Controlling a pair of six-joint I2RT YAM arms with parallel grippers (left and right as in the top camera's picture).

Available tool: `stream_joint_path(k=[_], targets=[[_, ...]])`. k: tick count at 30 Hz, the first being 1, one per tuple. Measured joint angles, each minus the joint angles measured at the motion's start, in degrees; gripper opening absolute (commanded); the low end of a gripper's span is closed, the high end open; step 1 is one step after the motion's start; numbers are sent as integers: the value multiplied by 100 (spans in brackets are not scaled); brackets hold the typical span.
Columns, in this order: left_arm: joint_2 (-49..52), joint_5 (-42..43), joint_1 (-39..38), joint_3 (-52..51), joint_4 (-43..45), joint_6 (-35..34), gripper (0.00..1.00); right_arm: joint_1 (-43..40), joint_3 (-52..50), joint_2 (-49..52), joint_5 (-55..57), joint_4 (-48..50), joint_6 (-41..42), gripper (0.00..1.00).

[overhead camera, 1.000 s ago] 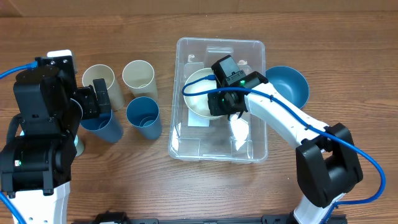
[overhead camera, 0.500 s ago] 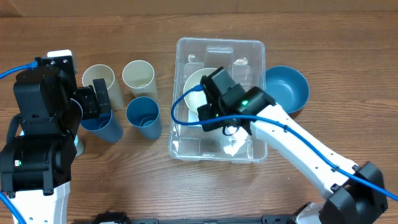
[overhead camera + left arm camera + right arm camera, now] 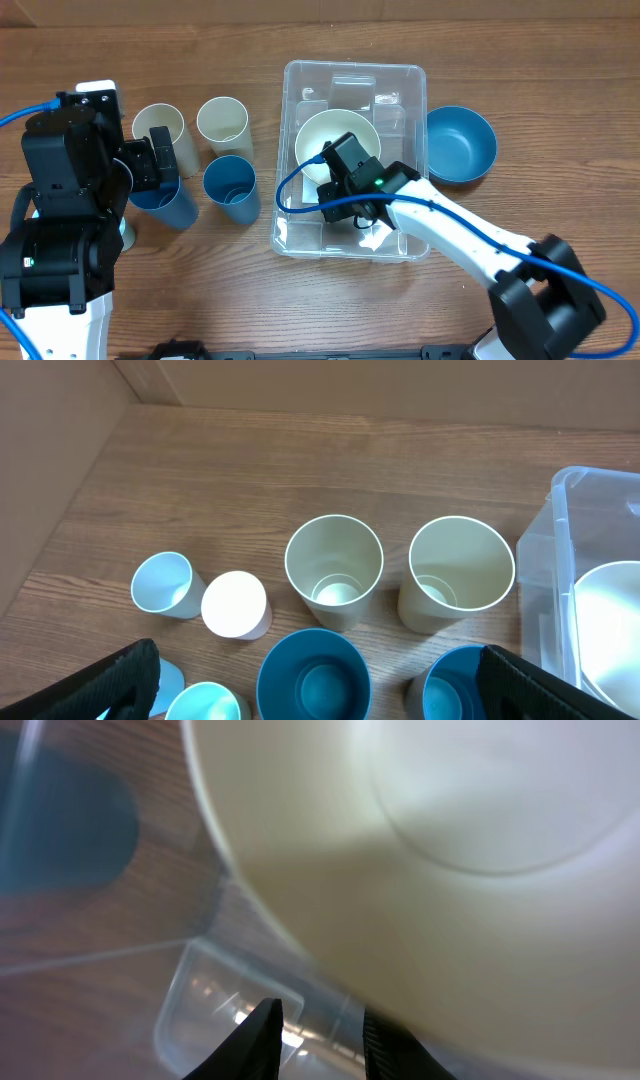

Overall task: Pack container
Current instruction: 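Release the bowl and withdraw the right gripper to the right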

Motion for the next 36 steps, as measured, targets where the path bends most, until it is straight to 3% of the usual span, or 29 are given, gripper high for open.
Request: stream_joint_path(k=[5, 10, 15, 20, 28, 31, 36], targets=[[0, 0, 0, 0, 0, 0, 100, -48, -52, 236, 302, 487, 0, 29], [0, 2, 0, 0, 2, 2, 100, -660, -57, 236, 470, 778, -55, 33], [0, 0, 0, 0, 0, 2, 100, -1117, 131, 238, 382, 470, -363, 34], [0, 2, 0, 0, 2, 0, 100, -1047, 861, 236, 286, -225, -463, 35], [0, 0, 0, 0, 0, 2, 100, -1134, 2994, -328, 402, -2708, -352, 47], [0, 2, 0, 0, 0, 2, 100, -1670, 3265, -688, 608, -2938, -59, 51], [0, 2, 0, 0, -2, 2, 100, -3650, 3272, -498, 660, -3101, 566, 56]])
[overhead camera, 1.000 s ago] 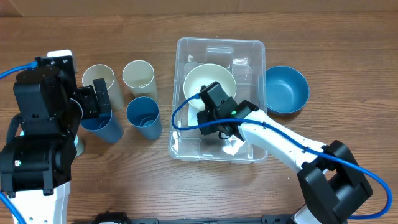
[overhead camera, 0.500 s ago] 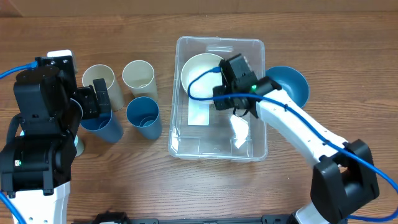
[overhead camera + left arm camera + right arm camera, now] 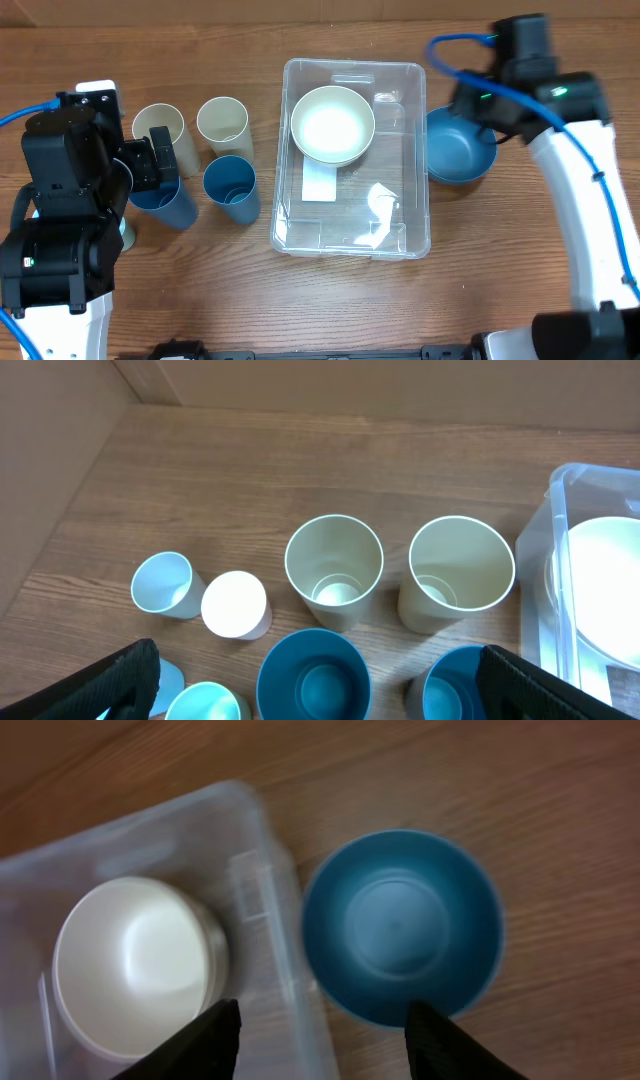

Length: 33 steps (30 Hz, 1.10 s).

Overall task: Pack container
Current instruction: 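Release the bowl and withdraw the right gripper to the right, then grasp the teal bowl rim with the right gripper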

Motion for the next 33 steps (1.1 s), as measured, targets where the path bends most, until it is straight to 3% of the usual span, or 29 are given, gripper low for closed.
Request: stream_joint_path(k=[4, 12, 18, 21, 22, 26, 33], targets=[[0, 0, 0, 0, 2, 0, 100, -1257, -192, 490, -319, 0, 175, 56], [0, 0, 0, 0, 2, 0, 100, -1832, -1075, 1825, -678, 636, 267, 54], [0, -2, 0, 0, 2, 0, 100, -1823, -1604, 2017, -1001, 1266, 286, 36], [0, -2, 0, 0, 2, -2, 100, -1816, -1751, 2017, -1064, 1327, 323, 7], [0, -2, 0, 0, 2, 0, 100, -1810, -1766, 2020, -1071, 1335, 299, 4], [0, 0, 0, 0, 2, -2, 100, -1799, -1757, 2020, -1097, 1370, 297, 4], [0, 0, 0, 0, 2, -2, 100, -1744, -1084, 1563, -776, 372, 424, 4]])
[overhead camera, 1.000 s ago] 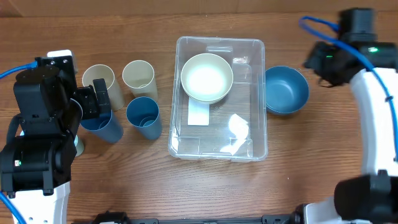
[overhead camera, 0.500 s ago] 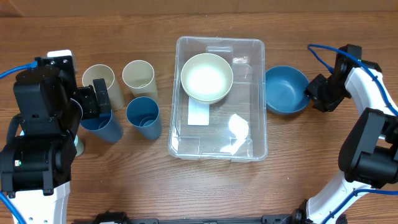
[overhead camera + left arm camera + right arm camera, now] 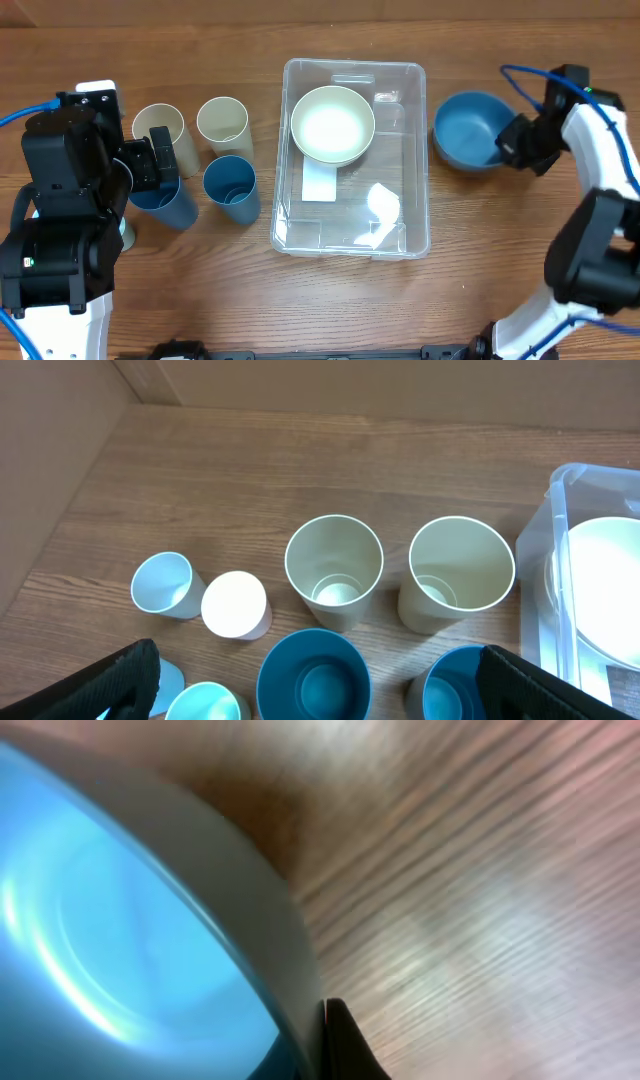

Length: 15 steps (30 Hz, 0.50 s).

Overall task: Pack container
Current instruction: 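Grasp the teal bowl rim with the right gripper, then lift the teal bowl and lower it onto the cream bowls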

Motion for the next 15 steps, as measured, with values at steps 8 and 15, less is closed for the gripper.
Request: stream_joint_path(k=[8, 15], targets=[[0, 0, 0, 0, 0, 2, 100, 1976, 916, -2549, 271, -4, 63, 4], [0, -2, 0, 0, 0, 2, 100, 3694, 813, -1659, 452, 713, 59, 4]])
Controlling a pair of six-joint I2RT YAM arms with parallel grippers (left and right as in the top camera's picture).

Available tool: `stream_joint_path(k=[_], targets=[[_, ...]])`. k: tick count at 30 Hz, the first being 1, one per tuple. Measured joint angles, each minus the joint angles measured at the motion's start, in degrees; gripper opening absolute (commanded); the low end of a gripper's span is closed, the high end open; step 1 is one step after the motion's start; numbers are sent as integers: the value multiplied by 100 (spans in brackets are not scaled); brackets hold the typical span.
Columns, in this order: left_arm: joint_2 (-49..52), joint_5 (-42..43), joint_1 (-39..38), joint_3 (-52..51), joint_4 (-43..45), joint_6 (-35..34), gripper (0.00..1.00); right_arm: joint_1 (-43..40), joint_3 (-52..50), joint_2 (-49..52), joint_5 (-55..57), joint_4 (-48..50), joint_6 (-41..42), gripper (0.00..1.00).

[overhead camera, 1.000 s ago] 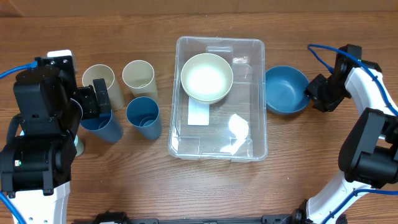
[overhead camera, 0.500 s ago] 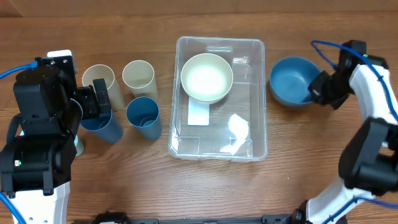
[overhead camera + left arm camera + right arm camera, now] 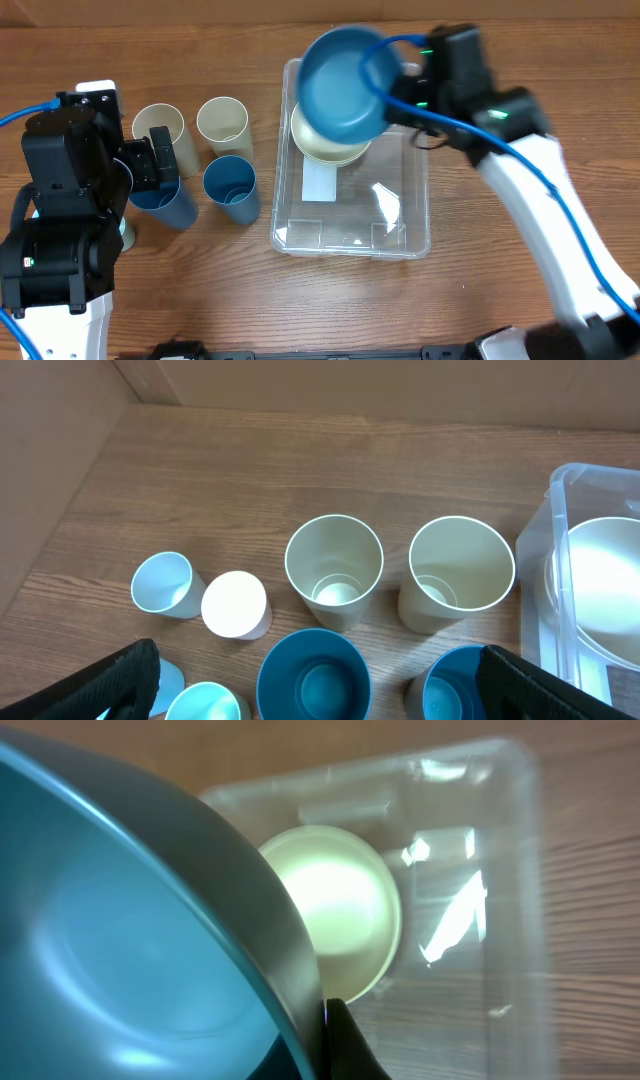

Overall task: Pack container
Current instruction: 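Lift the teal bowl and lower it onto the cream bowls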

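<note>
My right gripper (image 3: 322, 1038) is shut on the rim of a blue bowl (image 3: 342, 82), held in the air above the far part of the clear plastic container (image 3: 410, 238). A cream bowl (image 3: 325, 148) sits inside the container and shows beyond the blue bowl (image 3: 130, 950) in the right wrist view as the cream bowl (image 3: 335, 910). My left gripper (image 3: 318, 680) hangs open above two cream cups (image 3: 333, 568) and two blue cups (image 3: 313, 675), holding nothing.
Small light-blue and white cups (image 3: 235, 603) stand at the far left of the table. A white label (image 3: 319, 186) lies on the container floor. The cups (image 3: 230, 185) stand left of the container.
My right gripper, shut on the blue bowl's rim on the table right of the container, now holds the bowl in the air over the cream bowl in the container. The left arm is unchanged.
My right gripper was down in the container beside the cream bowl. Then it was above the blue bowl at the container's right. Then it was shut on that bowl's rim on the table, and now holds it above the container. The left arm stayed still.
</note>
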Motion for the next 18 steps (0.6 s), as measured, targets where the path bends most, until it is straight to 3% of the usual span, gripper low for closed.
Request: stream_joint_path(k=[7, 9, 12, 18], targets=[[0, 2, 0, 0, 0, 0, 100, 151, -81, 1449, 190, 332, 2, 4], [0, 0, 0, 0, 0, 0, 100, 151, -116, 1683, 195, 337, 2, 19], [2, 2, 0, 0, 0, -2, 100, 151, -131, 1696, 144, 409, -59, 32], [0, 2, 0, 0, 2, 0, 100, 149, 229, 1685, -133, 26, -293, 46]])
